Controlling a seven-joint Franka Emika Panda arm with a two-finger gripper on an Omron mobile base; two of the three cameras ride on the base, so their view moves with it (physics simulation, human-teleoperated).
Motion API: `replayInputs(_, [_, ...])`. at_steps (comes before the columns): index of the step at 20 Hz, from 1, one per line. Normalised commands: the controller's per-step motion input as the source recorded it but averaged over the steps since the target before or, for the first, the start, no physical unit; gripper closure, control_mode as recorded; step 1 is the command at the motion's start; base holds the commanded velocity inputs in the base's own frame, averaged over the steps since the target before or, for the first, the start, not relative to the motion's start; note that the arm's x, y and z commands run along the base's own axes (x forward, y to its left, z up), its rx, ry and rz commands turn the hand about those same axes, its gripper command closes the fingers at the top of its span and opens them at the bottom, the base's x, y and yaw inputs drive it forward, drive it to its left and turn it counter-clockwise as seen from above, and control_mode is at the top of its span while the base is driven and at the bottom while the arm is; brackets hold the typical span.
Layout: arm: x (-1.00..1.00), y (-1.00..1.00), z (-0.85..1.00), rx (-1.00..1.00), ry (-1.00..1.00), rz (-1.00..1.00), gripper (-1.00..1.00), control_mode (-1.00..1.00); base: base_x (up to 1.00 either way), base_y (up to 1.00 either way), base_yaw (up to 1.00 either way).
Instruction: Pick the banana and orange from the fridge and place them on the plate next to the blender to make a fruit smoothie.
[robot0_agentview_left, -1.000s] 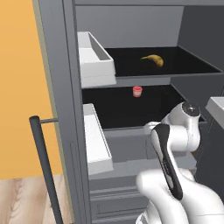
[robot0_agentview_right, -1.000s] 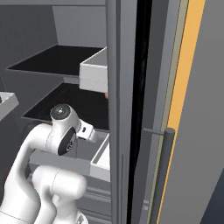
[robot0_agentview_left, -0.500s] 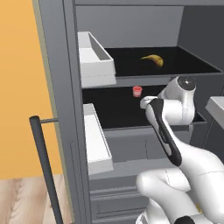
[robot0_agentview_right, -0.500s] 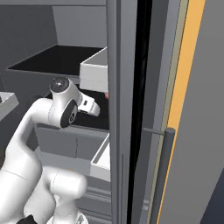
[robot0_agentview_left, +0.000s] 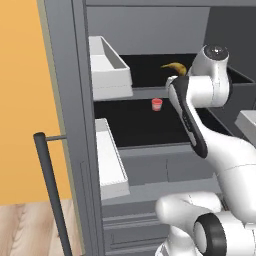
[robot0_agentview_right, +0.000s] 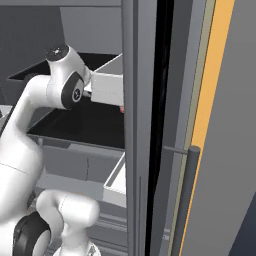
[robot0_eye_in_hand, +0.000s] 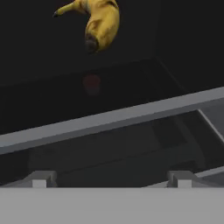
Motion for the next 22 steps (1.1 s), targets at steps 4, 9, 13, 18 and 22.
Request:
replayInputs(4, [0.3,-0.2,0.49,-0.01,-0.04,-0.07,-1.0,-1.0,0.0,0.0,0.0])
replayInputs(9, [0.79,-0.14,0.07,0.0,0.03,-0.01,-1.0,-1.0,0.0,0.0,0.0])
replayInputs(13, [0.9,-0.13,0.0,0.0,0.05,0.0,-1.0,-1.0,0.0,0.0,0.0])
replayInputs(18, [0.88,-0.17,0.0,0.0,0.1,0.0,-1.0,-1.0,0.0,0.0,0.0])
replayInputs(22, [0.84,-0.19,-0.09,0.0,0.12,0.0,-1.0,-1.0,0.0,0.0,0.0])
